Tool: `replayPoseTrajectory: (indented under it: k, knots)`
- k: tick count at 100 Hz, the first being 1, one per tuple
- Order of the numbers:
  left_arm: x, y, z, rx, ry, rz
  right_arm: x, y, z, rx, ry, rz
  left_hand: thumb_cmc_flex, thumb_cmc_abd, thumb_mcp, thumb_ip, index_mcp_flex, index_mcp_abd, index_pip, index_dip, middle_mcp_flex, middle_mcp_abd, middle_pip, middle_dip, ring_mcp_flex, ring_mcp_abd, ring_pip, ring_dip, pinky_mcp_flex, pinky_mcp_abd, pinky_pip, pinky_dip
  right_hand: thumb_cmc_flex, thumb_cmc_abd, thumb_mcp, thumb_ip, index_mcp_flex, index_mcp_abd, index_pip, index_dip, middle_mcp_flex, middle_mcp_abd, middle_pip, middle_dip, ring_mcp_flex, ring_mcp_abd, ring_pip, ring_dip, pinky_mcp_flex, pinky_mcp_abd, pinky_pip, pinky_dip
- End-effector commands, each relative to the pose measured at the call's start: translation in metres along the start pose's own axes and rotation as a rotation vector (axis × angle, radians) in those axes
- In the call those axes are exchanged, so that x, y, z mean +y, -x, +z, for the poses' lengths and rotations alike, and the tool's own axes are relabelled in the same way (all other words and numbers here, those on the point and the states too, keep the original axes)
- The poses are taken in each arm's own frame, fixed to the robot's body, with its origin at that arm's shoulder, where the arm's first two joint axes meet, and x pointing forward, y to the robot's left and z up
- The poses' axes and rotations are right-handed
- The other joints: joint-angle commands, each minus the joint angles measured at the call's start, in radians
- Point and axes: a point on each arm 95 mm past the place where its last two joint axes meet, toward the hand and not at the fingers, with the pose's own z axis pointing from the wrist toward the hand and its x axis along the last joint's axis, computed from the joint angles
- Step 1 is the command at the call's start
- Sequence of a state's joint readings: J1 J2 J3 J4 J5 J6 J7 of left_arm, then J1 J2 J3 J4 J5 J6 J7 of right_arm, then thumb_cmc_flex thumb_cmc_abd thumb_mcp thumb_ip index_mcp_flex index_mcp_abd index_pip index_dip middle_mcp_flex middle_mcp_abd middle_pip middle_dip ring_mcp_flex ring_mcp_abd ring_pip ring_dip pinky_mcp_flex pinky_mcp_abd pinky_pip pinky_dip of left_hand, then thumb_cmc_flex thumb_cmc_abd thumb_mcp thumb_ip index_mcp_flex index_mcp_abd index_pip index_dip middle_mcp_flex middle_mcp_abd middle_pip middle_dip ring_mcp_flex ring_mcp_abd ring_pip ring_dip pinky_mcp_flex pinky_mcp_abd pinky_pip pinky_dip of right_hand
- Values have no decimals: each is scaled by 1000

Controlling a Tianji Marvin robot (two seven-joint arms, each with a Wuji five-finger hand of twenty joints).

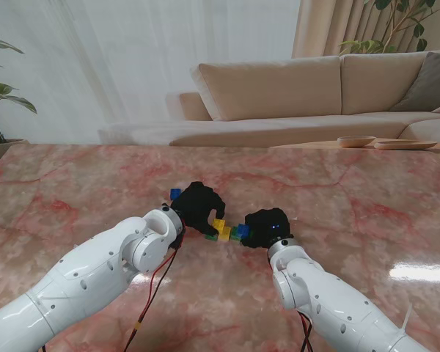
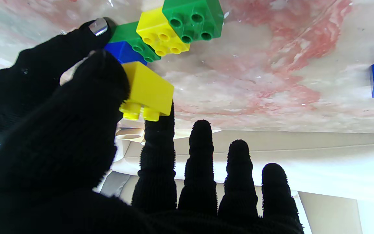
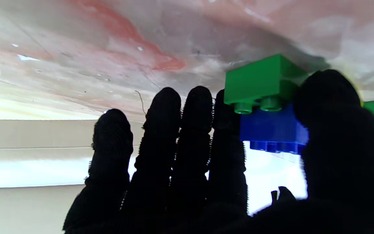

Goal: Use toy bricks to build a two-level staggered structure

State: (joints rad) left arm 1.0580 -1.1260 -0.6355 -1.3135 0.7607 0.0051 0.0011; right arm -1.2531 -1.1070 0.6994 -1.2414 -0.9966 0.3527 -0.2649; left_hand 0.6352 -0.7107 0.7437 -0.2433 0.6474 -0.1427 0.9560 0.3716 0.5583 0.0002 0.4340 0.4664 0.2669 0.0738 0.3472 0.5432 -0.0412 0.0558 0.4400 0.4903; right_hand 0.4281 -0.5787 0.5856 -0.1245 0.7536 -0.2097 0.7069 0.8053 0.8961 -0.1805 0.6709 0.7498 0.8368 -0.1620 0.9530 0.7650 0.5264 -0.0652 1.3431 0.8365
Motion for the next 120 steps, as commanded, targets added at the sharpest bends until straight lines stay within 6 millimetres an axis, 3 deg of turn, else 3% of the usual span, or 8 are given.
replayPoseTrajectory:
  k: [1, 23, 26, 48, 120]
  knots:
    - [0, -1, 2, 1, -2, 3, -5, -2, -2, -4, -20, 0, 32, 90, 33, 28, 107, -72, 77, 58, 6, -1, -20, 15, -11, 27, -23, 15, -19, 5, -36, 8, 43, 11, 0, -27, 24, -65, 47, 17, 17, -21, 13, 15, 19, -16, 23, 15, -1, 0, 41, -21]
    - [4, -2, 6, 13, 12, 22, -6, -2, -2, 16, -22, -4, 32, 90, 32, 28, 100, -71, 72, 59, 5, 1, -20, 16, -11, 27, -23, 16, -19, 4, -45, 16, 88, 3, 20, -37, 9, -74, 40, -13, 12, -22, 6, 12, 11, -16, 15, 12, -11, 2, 33, -27]
    - [4, -3, 7, 14, 14, 23, -6, -2, -2, 18, -24, -3, 33, 91, 32, 28, 98, -70, 71, 59, 4, 1, -21, 16, -11, 27, -24, 16, -19, 4, -46, 17, 87, -7, 52, -57, -1, -81, 74, -50, 15, -22, 3, 12, 11, -15, 12, 12, -11, 2, 33, -28]
    - [6, -5, 10, 19, 24, 27, -7, -1, -3, 26, -30, 4, 31, 90, 31, 28, 93, -70, 65, 60, 0, 1, -21, 16, -14, 26, -24, 16, -19, 3, -55, 23, 91, -39, 152, -94, -19, -95, 118, -93, 19, -25, -2, 12, 11, -15, 11, 13, -12, 3, 31, -29]
    - [18, -8, 24, 14, 51, 47, -8, -1, -4, 24, -35, 22, 29, 88, 16, 29, 53, -59, 56, 71, -24, 3, -18, 19, -33, 24, -25, 20, -28, -6, -97, 45, 66, -20, 141, -97, -11, -84, 118, -98, 21, -19, -3, 13, 12, -11, 9, 13, -16, 4, 33, -24]
